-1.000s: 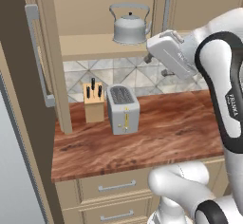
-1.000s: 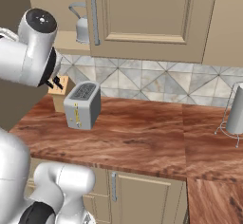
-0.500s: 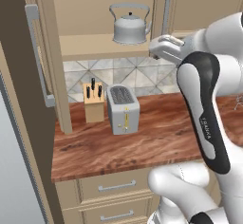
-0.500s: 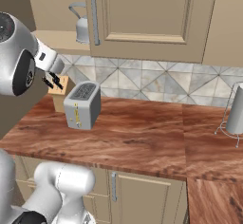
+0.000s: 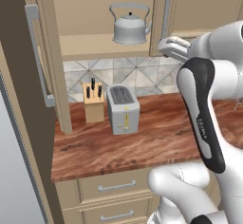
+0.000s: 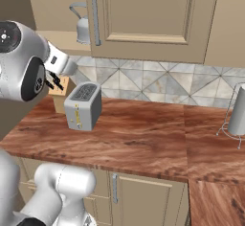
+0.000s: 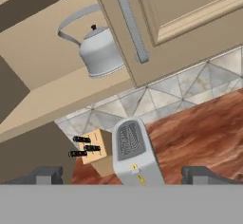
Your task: Open the cabinet, pick the kettle from the cabinet, and place it in the sink.
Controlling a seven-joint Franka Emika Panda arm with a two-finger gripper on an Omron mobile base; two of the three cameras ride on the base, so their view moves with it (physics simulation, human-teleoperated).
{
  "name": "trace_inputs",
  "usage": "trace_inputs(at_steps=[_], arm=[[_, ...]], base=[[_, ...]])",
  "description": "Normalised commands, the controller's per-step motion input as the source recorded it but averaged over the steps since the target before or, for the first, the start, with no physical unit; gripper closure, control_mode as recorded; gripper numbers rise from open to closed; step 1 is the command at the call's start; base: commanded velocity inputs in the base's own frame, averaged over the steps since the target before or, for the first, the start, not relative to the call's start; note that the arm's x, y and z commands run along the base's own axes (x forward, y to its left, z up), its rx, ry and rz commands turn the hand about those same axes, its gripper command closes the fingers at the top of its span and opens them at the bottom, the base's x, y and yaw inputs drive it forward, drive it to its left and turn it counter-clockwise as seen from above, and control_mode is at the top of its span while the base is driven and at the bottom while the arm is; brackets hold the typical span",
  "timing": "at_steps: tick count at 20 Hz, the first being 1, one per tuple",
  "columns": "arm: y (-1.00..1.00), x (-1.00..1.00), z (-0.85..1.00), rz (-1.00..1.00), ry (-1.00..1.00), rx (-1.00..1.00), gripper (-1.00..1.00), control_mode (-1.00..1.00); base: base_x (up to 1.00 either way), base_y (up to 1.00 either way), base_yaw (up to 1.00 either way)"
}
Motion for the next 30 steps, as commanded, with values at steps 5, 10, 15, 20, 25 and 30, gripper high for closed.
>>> trace_inputs(at_steps=[5, 10, 15, 20, 25, 30], arm=[[-0.28, 0.24, 0.15, 0.00, 0.05, 0.00, -1.00, -1.00], [-0.26, 0.26, 0.12, 0.00, 0.01, -0.05, -1.00, -1.00], [-0.15, 0.37, 0.07, 0.00, 0.00, -0.09, -1.00, -1.00], [-0.12, 0.35, 0.09, 0.00, 0.06, -0.01, -1.00, -1.00], [-0.05, 0.40, 0.08, 0.00, 0.00, 0.00, -1.00, -1.00], [0.00, 0.43, 0.06, 0.08, 0.00, 0.00, -1.00, -1.00]], base=[[0.00, 0.00, 0.00], [0.00, 0.00, 0.00], [0.00, 0.00, 0.00], [0.00, 0.00, 0.00], [0.00, 0.00, 0.00], [0.00, 0.00, 0.00]])
